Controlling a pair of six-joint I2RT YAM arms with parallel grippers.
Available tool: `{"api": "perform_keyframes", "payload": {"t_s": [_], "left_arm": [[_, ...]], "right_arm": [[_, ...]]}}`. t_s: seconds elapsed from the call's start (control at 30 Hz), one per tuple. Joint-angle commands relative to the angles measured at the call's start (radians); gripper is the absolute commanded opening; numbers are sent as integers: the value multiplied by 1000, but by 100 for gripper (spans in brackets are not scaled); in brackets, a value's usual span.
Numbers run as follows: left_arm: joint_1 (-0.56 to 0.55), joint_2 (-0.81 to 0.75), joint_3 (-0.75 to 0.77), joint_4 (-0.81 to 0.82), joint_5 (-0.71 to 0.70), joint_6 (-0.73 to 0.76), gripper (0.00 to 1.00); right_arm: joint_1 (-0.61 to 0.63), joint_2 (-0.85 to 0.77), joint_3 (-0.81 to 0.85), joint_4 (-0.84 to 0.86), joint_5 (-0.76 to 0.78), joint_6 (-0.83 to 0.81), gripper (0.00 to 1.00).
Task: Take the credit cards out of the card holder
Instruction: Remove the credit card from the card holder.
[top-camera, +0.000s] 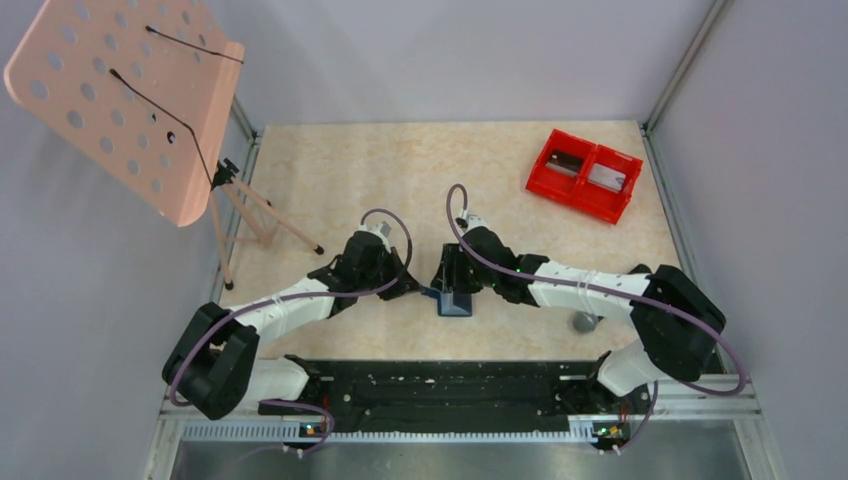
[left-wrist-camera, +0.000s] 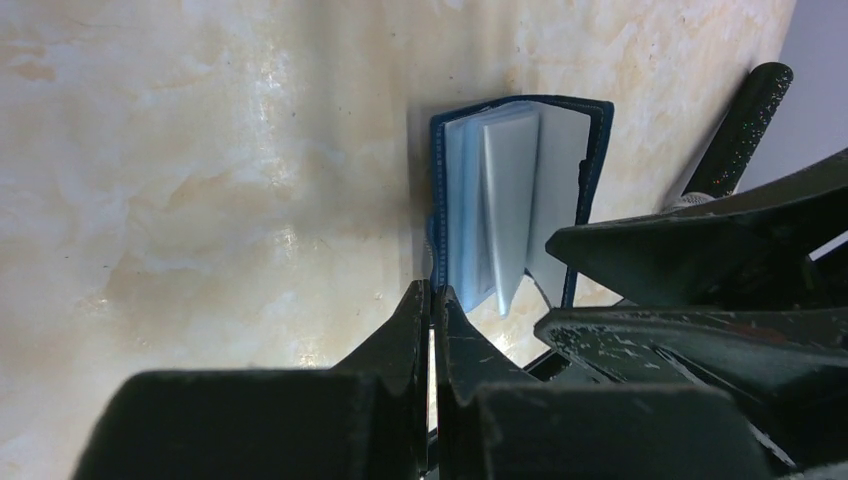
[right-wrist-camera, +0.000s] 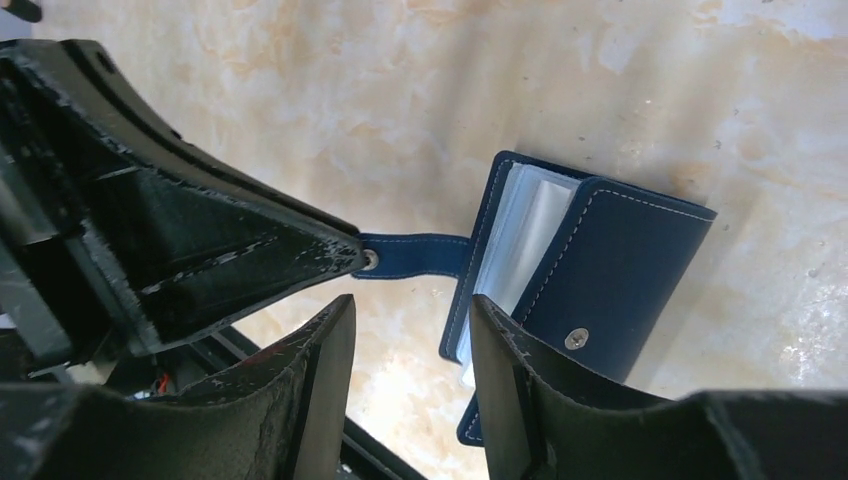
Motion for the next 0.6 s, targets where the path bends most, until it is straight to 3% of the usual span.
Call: {"api": "perform_keyframes", "payload": {"t_s": [0.0,0.33,0.57], "left_arm": [[1,-28,-7,49,-7,0,0],[1,-40,-5,19,-33,18,0],[0,-35,-6,4,-62,36,0]], "right_arm": [[6,20,48,-41,98,2,47],[5,6,-14,-144,197,-30,56],[5,-16,-29,-169,250,-50,55]]}}
